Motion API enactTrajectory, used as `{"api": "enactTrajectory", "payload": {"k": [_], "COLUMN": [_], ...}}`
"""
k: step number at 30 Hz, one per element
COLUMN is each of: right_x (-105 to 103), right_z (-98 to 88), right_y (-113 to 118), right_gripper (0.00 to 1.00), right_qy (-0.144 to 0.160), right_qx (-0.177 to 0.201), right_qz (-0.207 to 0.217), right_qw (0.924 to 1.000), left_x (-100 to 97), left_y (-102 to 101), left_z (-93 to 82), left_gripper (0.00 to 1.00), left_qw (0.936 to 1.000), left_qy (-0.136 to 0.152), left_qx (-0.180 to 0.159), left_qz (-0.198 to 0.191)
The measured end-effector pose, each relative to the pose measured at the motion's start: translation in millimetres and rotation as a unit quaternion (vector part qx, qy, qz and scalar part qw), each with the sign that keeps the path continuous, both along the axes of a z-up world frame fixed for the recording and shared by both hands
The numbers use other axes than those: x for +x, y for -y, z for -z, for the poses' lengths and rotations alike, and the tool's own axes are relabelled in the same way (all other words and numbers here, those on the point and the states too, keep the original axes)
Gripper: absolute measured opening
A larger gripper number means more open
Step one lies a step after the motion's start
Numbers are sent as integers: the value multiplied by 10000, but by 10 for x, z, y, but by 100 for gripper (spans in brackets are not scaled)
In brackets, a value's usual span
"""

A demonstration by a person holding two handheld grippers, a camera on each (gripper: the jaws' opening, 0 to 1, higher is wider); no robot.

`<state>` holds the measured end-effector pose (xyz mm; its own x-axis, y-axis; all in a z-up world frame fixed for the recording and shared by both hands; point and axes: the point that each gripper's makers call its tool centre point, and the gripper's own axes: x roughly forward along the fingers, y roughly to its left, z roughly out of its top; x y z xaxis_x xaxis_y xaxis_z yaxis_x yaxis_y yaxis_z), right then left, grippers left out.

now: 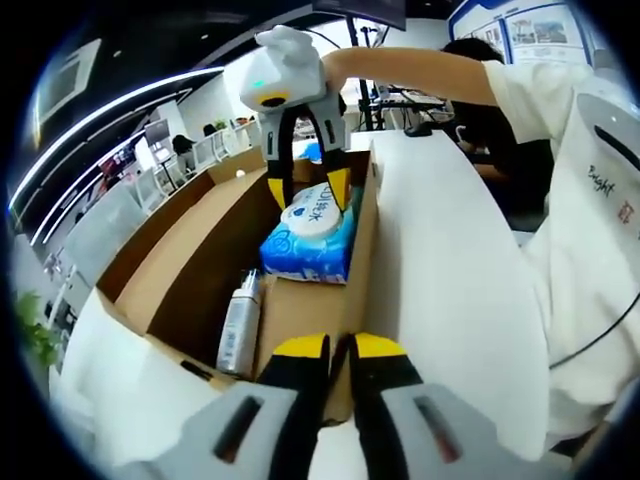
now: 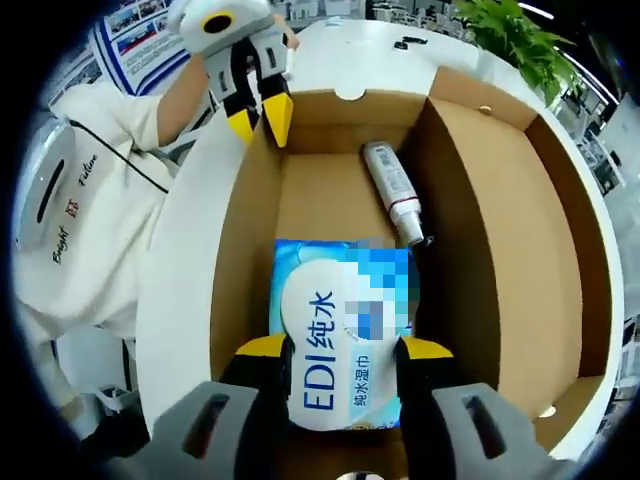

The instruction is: Operate the shoe box by opening the lid, removing the specified soft item, and placing it in the target area until the item is outside and the box remains undamaged.

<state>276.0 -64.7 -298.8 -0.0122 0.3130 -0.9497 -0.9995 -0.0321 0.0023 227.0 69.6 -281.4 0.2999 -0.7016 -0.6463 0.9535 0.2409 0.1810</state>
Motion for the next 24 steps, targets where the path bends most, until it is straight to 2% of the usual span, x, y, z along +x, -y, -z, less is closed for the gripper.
{"api": "enactTrajectory", "payload": {"k": [12,19,21,24], "right_x": [4,92,58,63], "right_z": [11,29,35,87], "right_y": [30,45,80,74], "right_gripper": [46,48,49,51], "right_qy": [27,-268,-538,-799], "right_qx": [-95,-101,-190,-191], "right_qz": [-17,182,486,505], "right_qw": [9999,9994,9972,9953], "left_x": [-5,-5,-4,-3], "left_y": [3,-2,-3,-4], "left_z": [2,2,1,1], "left_gripper": [8,8,8,8], "left_qw": [10000,10000,10000,10000], "left_qy": [22,12,13,11], "left_qx": [-5,10,1,10], "left_qz": [-13,-33,-25,-28]}}
